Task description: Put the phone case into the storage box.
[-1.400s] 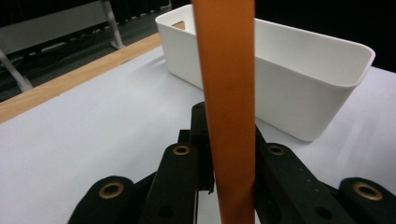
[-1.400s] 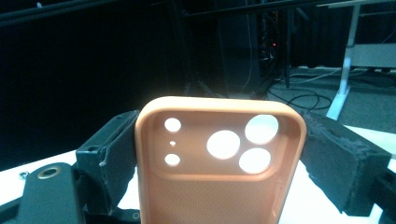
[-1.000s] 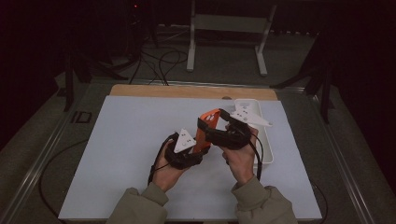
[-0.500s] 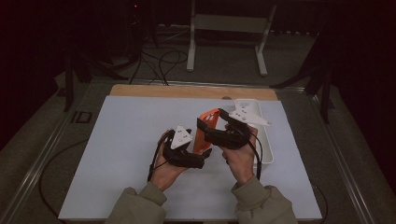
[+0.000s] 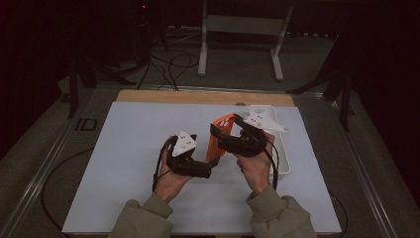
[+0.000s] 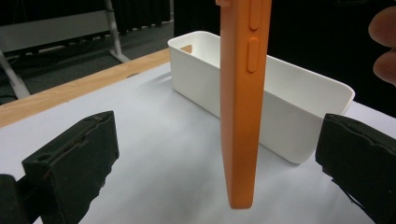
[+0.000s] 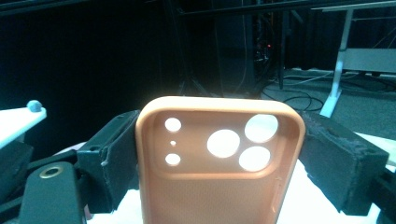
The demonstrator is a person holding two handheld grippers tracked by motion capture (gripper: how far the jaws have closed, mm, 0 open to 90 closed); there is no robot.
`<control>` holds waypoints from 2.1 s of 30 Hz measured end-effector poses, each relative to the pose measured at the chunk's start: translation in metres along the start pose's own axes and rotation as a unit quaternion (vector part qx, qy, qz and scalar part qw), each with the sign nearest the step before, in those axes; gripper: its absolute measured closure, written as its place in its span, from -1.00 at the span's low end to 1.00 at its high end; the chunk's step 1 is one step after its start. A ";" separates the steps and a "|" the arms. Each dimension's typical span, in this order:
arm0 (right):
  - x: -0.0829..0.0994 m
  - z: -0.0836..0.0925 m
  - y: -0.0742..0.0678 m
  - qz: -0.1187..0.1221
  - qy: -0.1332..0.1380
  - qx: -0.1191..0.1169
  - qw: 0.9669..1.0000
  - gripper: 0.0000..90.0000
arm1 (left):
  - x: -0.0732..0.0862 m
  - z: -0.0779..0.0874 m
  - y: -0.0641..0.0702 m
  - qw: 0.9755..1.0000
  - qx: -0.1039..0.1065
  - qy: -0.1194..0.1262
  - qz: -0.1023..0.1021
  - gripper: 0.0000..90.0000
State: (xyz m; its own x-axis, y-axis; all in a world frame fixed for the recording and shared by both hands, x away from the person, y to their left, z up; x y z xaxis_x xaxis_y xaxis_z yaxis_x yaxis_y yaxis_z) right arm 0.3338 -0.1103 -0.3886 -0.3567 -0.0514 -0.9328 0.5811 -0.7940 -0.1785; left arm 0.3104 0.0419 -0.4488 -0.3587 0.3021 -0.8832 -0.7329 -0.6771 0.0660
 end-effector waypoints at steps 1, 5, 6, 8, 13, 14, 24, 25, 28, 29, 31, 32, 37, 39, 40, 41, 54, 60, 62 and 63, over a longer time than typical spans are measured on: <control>-0.001 0.000 0.000 0.000 0.001 0.002 1.000 -0.63 | 0.000 0.001 -0.001 1.000 0.001 0.001 -0.001 -1.00; -0.003 0.001 0.003 0.000 0.002 0.006 1.000 -0.63 | -0.001 0.004 -0.003 1.000 -0.003 0.002 -0.004 -1.00; -0.004 0.001 0.004 0.001 0.003 0.007 1.000 -0.63 | -0.001 0.005 -0.004 1.000 -0.004 0.003 -0.003 -1.00; -0.005 0.001 0.005 0.002 0.003 0.010 1.000 -0.63 | -0.001 0.007 -0.006 1.000 -0.006 -0.001 -0.001 -1.00; -0.009 0.003 0.009 0.005 0.006 0.017 1.000 -0.63 | 0.001 0.010 -0.010 1.000 -0.008 -0.009 0.001 -1.00; -0.010 0.004 0.010 0.006 0.005 0.018 1.000 -0.63 | 0.002 0.011 -0.010 1.000 -0.007 -0.009 0.001 -1.00; -0.015 0.005 0.017 -0.001 0.004 0.022 1.000 -0.63 | 0.006 0.018 -0.018 1.000 -0.013 -0.022 -0.002 -1.00; -0.015 0.005 0.017 -0.001 0.005 0.023 1.000 -0.63 | 0.006 0.018 -0.019 1.000 -0.014 -0.022 -0.001 -1.00; -0.017 0.005 0.019 0.002 0.004 0.026 1.000 -0.63 | 0.007 0.021 -0.022 1.000 -0.012 -0.023 0.000 -1.00; -0.017 0.005 0.020 0.003 0.004 0.027 1.000 -0.63 | 0.008 0.022 -0.023 1.000 -0.014 -0.025 -0.001 -1.00; -0.019 0.004 0.020 0.006 0.003 0.031 0.999 -0.63 | 0.008 0.022 -0.023 1.000 -0.014 -0.026 -0.001 -1.00; -0.019 0.004 0.021 0.008 0.002 0.032 0.999 -0.63 | 0.009 0.023 -0.025 1.000 -0.014 -0.027 0.000 -1.00; -0.022 0.003 0.022 0.013 0.003 0.037 0.999 -0.63 | 0.011 0.028 -0.031 0.999 -0.019 -0.029 0.002 -1.00; -0.023 0.003 0.024 0.013 0.002 0.038 0.999 -0.63 | 0.012 0.029 -0.032 0.999 -0.020 -0.030 0.003 -1.00; -0.024 0.003 0.024 0.014 0.001 0.040 0.999 -0.63 | 0.013 0.031 -0.034 0.999 -0.022 -0.031 0.004 -1.00; -0.024 0.003 0.025 0.014 0.001 0.041 0.999 -0.63 | 0.014 0.032 -0.035 0.999 -0.022 -0.032 0.004 -1.00; -0.027 0.002 0.033 0.019 -0.001 0.054 0.998 -0.63 | 0.022 0.046 -0.053 0.999 -0.043 -0.030 0.009 -1.00; -0.029 0.003 0.037 0.018 0.002 0.061 0.998 -0.63 | 0.025 0.055 -0.061 0.998 -0.052 -0.020 0.015 -1.00; -0.030 0.003 0.039 0.019 0.002 0.063 0.998 -0.63 | 0.027 0.058 -0.064 0.998 -0.054 -0.019 0.016 -1.00; -0.030 0.002 0.040 0.020 0.002 0.065 0.998 -0.63 | 0.028 0.059 -0.065 0.998 -0.058 -0.018 0.015 -1.00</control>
State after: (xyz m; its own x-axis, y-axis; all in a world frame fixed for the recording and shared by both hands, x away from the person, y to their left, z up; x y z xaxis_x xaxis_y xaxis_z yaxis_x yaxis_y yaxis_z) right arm 0.3661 -0.1419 -0.3668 -0.3313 -0.0824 -0.9399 0.4954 -0.8630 -0.0990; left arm 0.3136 0.1343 -0.4507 -0.4021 0.3029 -0.8640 -0.6505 -0.7587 0.0367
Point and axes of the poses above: each handheld gripper's, and its own axes: z roughly backward along the jaws, x roughly out of its underside, y roughly to its right, the point moved 4 cm from there along -z, roughly forward along the jaws, and after that the axes turned 4 degrees about -y, right-handed, at the moved point
